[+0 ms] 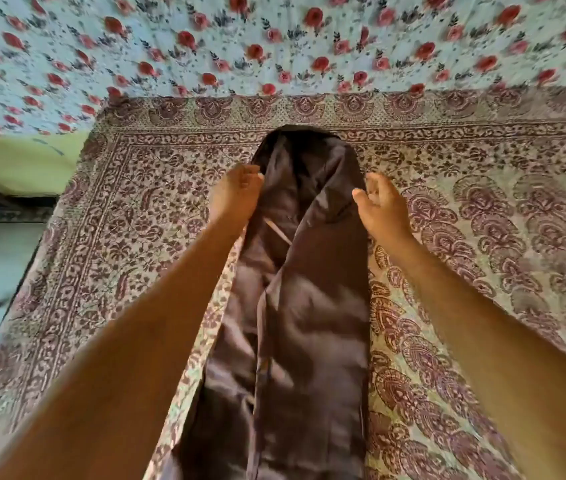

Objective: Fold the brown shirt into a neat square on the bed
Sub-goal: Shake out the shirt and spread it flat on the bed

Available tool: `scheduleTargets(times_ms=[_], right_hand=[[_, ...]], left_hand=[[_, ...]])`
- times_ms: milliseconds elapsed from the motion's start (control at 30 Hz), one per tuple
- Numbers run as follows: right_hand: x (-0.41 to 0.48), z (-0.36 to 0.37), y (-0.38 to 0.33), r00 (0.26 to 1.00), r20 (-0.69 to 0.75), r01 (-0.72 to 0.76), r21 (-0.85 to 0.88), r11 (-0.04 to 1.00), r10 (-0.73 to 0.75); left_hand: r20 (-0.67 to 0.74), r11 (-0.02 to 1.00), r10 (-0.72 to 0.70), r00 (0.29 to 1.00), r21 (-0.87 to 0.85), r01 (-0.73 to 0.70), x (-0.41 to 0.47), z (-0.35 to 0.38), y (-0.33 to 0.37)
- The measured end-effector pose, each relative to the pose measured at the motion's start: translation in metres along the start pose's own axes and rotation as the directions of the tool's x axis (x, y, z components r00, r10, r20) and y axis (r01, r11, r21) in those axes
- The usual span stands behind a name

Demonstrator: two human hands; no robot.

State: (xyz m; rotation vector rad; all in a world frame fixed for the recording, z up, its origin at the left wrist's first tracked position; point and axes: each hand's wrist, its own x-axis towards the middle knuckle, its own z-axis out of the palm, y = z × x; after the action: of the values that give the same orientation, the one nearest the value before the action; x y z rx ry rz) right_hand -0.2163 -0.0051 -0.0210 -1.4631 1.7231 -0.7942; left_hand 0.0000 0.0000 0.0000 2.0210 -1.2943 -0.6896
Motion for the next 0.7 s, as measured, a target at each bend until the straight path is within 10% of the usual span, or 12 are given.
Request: scheduleTargets(times_ms=[267, 600, 700], right_hand=[[0.084, 0.033, 0.02, 0.928, -0.022, -0.359, 0.225, 0.906, 0.373], [0.056, 0.02, 0.007, 0.914, 0.083, -0.392, 0.439, 0.809, 0.397], [0.042, -0.004, -0.005, 0.88, 0.066, -0.366, 0.725, 0.583, 0.471]], left_hand=[[0.211, 0.96, -0.228, 0.951, -0.117, 0.256, 0.069, 0.048, -0.017], [-0.112, 0.956, -0.135, 0.984, -0.275, 0.1, 0.047, 0.028, 0.005], [-0.085, 0.904, -0.209, 0.974, -0.397, 0.16, 0.035, 0.001, 0.014]])
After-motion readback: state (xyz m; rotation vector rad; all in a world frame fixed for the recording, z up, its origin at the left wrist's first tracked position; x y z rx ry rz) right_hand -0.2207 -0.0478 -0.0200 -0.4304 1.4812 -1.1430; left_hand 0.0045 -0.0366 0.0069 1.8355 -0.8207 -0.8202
